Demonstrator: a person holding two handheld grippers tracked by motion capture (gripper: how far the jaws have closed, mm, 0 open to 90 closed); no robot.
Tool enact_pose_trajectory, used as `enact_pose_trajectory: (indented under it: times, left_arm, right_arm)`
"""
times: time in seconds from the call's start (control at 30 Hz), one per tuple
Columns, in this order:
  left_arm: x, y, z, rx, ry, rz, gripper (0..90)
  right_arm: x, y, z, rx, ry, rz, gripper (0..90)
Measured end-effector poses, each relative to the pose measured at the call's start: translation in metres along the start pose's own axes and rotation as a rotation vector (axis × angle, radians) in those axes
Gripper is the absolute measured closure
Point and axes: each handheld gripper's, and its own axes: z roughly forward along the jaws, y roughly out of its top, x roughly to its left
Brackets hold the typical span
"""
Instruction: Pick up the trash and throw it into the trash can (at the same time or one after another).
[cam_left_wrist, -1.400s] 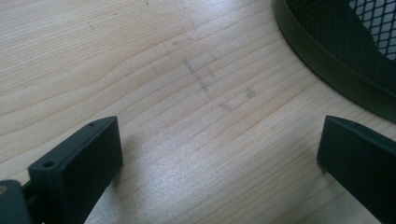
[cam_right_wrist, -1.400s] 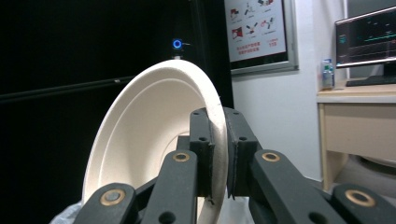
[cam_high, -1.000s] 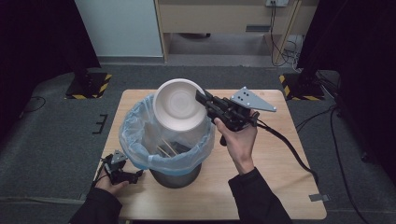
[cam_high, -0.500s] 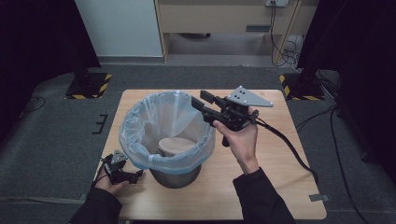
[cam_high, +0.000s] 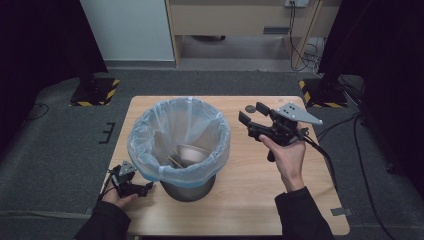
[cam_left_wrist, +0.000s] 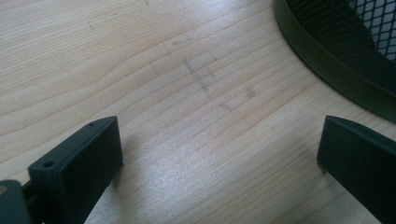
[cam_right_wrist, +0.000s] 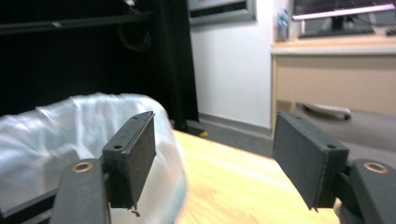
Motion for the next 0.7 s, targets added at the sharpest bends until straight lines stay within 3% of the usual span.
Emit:
enact_pose_trajectory:
  times: [0.2,0.23,0.37,0.5,0.57,0.6,0.63,0.7]
  left_arm:
    - [0.000,0.000,0.000,0.000,0.000,0.000,0.0]
    - [0.000,0.000,0.000,0.000,0.000,-0.001,0.0]
    - [0.000,0.000,0.000,0.000,0.000,0.000,0.0]
    - [0.000,0.000,0.000,-0.001,0.001,-0.001,0.0]
    - [0.000,0.000,0.000,-0.001,0.001,-0.001,0.0]
    - [0.000,0.000,0.000,-0.001,0.001,-0.001,0.0]
    - [0.000,0.000,0.000,-0.001,0.001,-0.001,0.0]
    - [0.000,0.000,0.000,-0.001,0.001,0.000,0.0]
  right_arm:
    - [-0.028,-0.045,-0.012,0.125,-0.057,0.019,27.6]
    - [-0.037,-0.058,-0.016,0.162,-0.069,0.030,27.1]
    - [-0.055,-0.088,-0.024,0.227,-0.096,0.064,26.7]
    - [-0.066,-0.106,-0.028,0.283,-0.114,0.079,25.8]
    - [-0.079,-0.127,-0.033,0.347,-0.144,0.093,25.7]
    - [-0.079,-0.127,-0.033,0.347,-0.144,0.093,25.7]
    - [-0.085,-0.140,-0.037,0.394,-0.158,0.105,25.3]
    - [-0.088,-0.144,-0.038,0.413,-0.164,0.103,24.9]
